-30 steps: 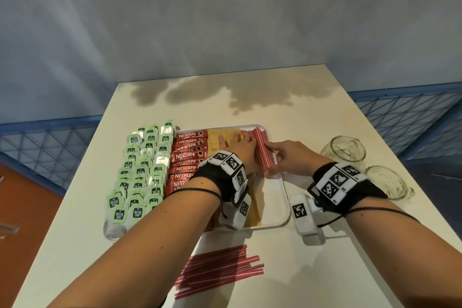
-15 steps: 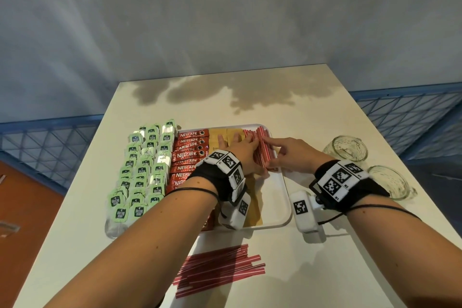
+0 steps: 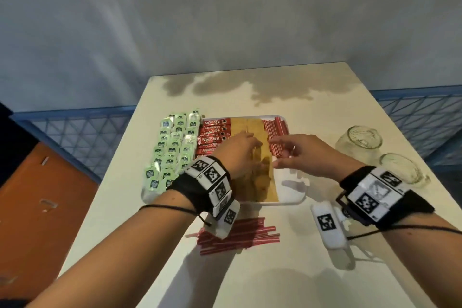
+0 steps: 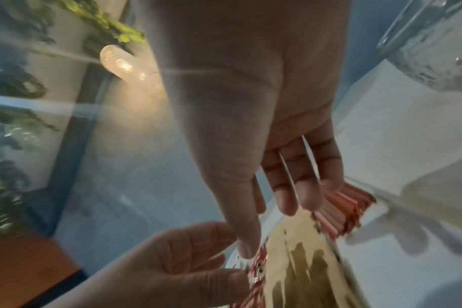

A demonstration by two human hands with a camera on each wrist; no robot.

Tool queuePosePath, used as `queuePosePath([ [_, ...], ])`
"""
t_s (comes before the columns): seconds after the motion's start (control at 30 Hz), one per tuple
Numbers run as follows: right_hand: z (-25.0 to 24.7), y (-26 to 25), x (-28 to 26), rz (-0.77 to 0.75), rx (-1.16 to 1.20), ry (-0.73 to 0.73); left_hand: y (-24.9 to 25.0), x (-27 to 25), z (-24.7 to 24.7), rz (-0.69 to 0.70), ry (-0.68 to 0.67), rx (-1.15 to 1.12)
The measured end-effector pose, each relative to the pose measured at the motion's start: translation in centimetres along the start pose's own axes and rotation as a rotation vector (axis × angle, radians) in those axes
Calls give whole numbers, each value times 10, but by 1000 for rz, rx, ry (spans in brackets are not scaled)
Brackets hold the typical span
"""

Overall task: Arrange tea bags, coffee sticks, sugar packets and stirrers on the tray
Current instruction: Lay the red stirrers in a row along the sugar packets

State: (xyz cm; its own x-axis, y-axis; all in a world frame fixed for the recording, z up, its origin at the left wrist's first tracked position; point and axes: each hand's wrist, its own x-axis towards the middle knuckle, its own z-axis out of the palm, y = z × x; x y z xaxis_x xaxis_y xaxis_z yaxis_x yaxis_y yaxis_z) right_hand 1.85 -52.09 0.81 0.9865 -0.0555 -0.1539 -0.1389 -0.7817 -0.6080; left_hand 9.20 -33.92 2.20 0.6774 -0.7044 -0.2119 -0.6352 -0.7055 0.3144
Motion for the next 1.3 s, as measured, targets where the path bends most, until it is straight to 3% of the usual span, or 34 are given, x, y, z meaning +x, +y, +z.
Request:
queuePosePath([
  [0.1, 29, -22, -34, -91, -52, -110, -7, -53, 15, 25, 48, -7],
  [0.2, 66, -34, -61, -173, -175, -217, -9, -96, 35, 43, 7, 52],
  [0.37, 102, -39, -78, -211, -331, -216, -15, -135, 66, -20, -117, 184],
  [0.67, 122, -54, -77, -113, -289, -105, -6, -128, 79, -82, -98, 372],
  [0.93, 126, -59, -74, -51, -325, -209, 5, -121, 75, -42, -213, 377],
  [1.3, 131, -69, -84, -122, -582, -305, -8, -130, 92, -37, -167, 247],
])
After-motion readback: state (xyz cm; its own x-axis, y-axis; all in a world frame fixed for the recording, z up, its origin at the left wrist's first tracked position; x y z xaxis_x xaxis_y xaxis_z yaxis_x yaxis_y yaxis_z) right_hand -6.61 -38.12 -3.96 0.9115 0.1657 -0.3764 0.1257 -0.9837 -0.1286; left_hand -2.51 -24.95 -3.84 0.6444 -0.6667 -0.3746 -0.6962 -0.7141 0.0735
